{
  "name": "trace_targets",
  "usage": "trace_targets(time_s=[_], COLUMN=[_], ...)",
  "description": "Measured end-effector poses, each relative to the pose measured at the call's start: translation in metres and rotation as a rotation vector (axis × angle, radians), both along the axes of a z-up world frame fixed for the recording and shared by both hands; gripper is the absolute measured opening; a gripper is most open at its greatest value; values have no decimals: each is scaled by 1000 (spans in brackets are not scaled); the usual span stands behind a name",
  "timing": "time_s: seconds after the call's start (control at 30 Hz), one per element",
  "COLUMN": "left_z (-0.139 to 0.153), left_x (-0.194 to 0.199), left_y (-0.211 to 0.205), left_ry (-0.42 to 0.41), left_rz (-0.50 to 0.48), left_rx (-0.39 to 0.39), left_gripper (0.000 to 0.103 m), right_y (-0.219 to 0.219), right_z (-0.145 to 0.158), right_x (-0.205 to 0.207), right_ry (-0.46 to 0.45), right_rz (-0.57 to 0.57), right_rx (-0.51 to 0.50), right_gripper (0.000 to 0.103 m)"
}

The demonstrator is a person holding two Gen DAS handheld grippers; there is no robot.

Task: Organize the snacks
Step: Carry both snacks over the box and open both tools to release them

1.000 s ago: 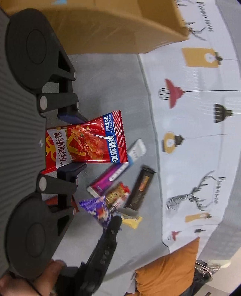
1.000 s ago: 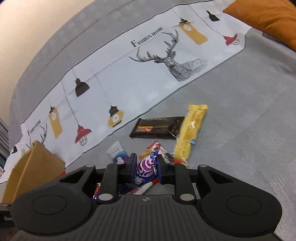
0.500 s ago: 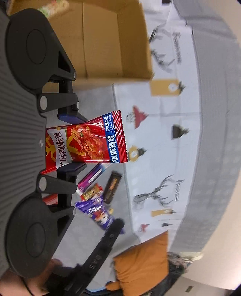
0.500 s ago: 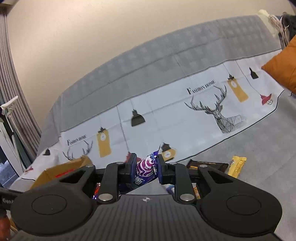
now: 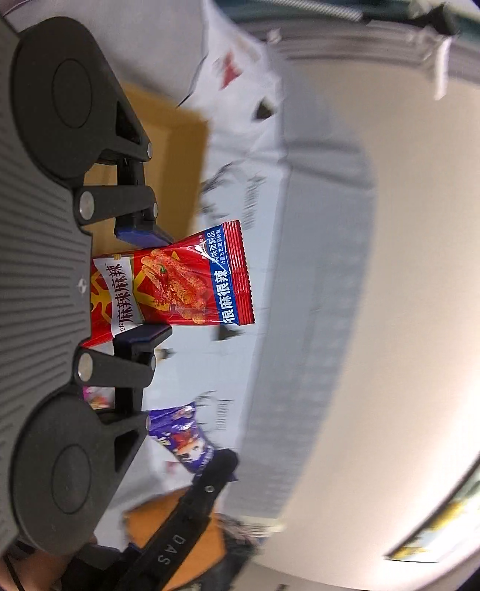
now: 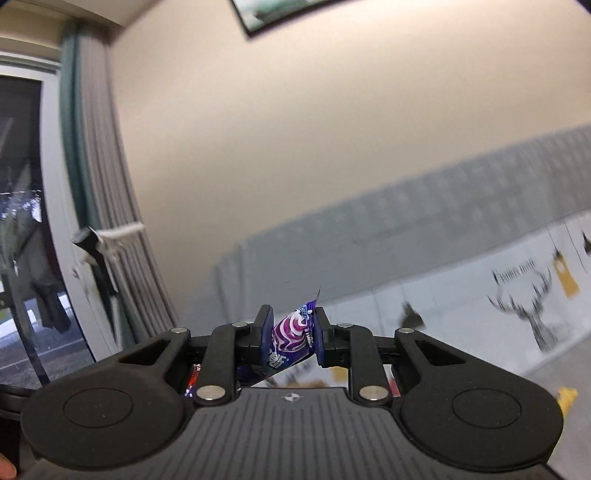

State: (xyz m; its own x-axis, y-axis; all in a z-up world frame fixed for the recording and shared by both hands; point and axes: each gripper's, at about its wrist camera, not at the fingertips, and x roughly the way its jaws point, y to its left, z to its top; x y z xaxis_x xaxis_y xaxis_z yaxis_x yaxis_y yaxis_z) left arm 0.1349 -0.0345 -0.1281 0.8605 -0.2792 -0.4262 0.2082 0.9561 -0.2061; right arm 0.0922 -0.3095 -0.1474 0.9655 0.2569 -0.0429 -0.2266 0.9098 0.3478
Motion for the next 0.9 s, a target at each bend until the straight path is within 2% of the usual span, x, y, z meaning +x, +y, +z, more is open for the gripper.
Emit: trace_targets(time_s=[0.17, 0.23, 0.33, 0.43, 0.57, 0.73, 0.9], left_z=[33, 35, 26, 2, -43, -99, -151], left_x=[-20, -24, -25, -12, 16, 53, 70], left_y=[55, 74, 93, 103, 106, 110, 115], left_ry=[-80, -93, -94, -48, 67, 187, 287], left_rz=[56, 84, 117, 122, 120, 125, 146], left_rx=[-83, -109, -105, -101, -103, -56, 0], left_gripper=[49, 49, 49, 49, 49, 49, 49], right_y=[33, 45, 61, 80, 102, 120, 145], right_z=[37, 44, 41, 25, -9, -63, -110], right_x=[-13, -14, -9, 7, 34, 69, 94], right_ry=[-72, -80, -67, -9, 91, 276, 404], right_rz=[68, 96, 123, 147, 187, 224, 263], right_rx=[-17, -25, -46, -91, -179, -223, -271], right_gripper=[24, 24, 24, 24, 24, 24, 24])
